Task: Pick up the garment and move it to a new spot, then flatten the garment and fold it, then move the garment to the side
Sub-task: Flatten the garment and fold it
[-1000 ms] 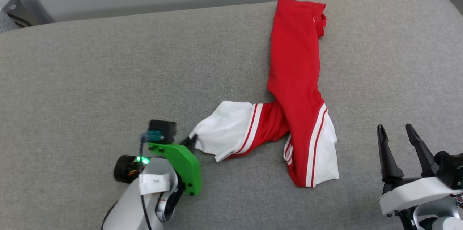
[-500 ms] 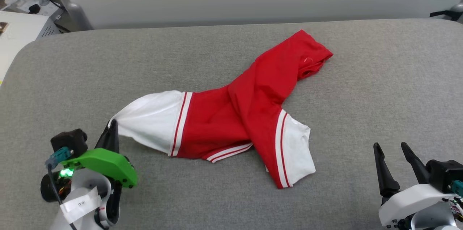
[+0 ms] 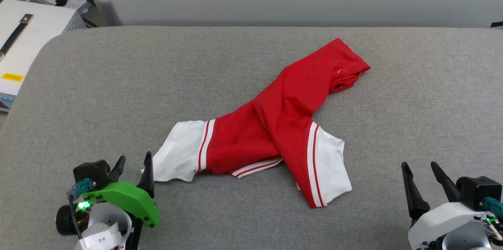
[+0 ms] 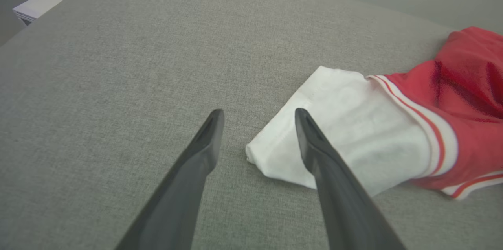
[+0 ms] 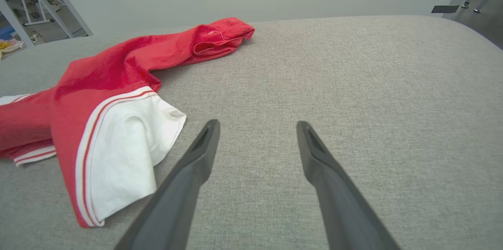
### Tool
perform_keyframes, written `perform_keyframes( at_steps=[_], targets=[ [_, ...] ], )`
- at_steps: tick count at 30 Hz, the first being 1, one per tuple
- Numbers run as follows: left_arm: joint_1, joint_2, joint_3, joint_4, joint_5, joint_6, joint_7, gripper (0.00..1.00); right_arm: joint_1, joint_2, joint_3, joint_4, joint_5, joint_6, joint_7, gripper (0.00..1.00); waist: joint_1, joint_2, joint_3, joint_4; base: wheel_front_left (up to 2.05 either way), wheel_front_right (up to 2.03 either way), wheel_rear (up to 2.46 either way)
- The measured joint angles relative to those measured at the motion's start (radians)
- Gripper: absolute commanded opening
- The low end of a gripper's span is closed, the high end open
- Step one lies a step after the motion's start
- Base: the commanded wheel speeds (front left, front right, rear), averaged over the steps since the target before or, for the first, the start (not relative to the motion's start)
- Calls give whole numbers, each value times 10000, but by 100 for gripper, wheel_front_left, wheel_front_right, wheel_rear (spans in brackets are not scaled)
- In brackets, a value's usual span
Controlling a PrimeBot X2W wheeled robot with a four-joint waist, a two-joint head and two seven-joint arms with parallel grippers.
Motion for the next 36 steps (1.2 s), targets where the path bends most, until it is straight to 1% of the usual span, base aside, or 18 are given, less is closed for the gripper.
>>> perform_keyframes(
  at_steps=[2,4,6,8,12,14,17,24,31,32,33,34,36],
  targets=[
    [-116,-13,-211,-196,151,-259,-445,100,-11,-107,111,-8,-2,0,107,100,0,0,-13,101,0,0,0],
    [-218,-65,-357,-437,328,-357,-940,100,-63,-337,337,-79,0,0,343,100,0,0,-32,231,0,0,0],
    [-244,-98,-497,-675,520,-456,-1195,100,-205,-635,688,-142,29,0,790,100,0,0,-47,365,0,0,0],
    [-248,-184,-614,-899,616,-539,-1352,100,-489,-953,988,-153,148,0,1446,100,0,0,-49,518,0,0,0],
    [-263,-337,-890,-1135,688,-642,-1407,100,-1308,-1559,1436,151,495,0,3317,100,0,0,-8,892,0,0,0],
    [-271,-384,-955,-1218,696,-640,-1436,100,-1733,-1572,1423,439,859,0,4167,100,0,0,26,1112,0,0,0],
    [-279,-430,-1055,-1266,717,-639,-1440,100,-2287,-1682,1507,848,917,0,4964,100,0,0,96,1430,0,0,0],
    [-285,-539,-1137,-1250,736,-629,-1446,100,-3091,-1885,1653,1927,993,0,5751,100,0,0,358,2146,0,0,0],
    [-379,-566,-1179,-1141,731,-629,-1473,100,-3271,-2088,2197,2696,1101,-13,5883,100,0,0,772,2724,0,0,0],
    [-390,-566,-1183,-1129,727,-629,-1475,100,-3281,-2105,2268,2773,1179,-15,5879,89,0,0,810,2753,0,0,0],
    [-390,-566,-1181,-1108,715,-629,-1475,100,-3289,-2148,2332,2803,1225,-15,5825,43,0,0,834,2768,0,0,0],
    [-389,-566,-1183,-1083,713,-629,-1475,100,-3299,-2190,2401,2844,1266,-15,5743,2,0,0,848,2774,0,0,0],
    [-389,-564,-1185,-1034,713,-623,-1476,100,-3312,-2226,2556,2907,1392,-15,5572,0,0,0,828,2746,0,0,0]
  ],
)
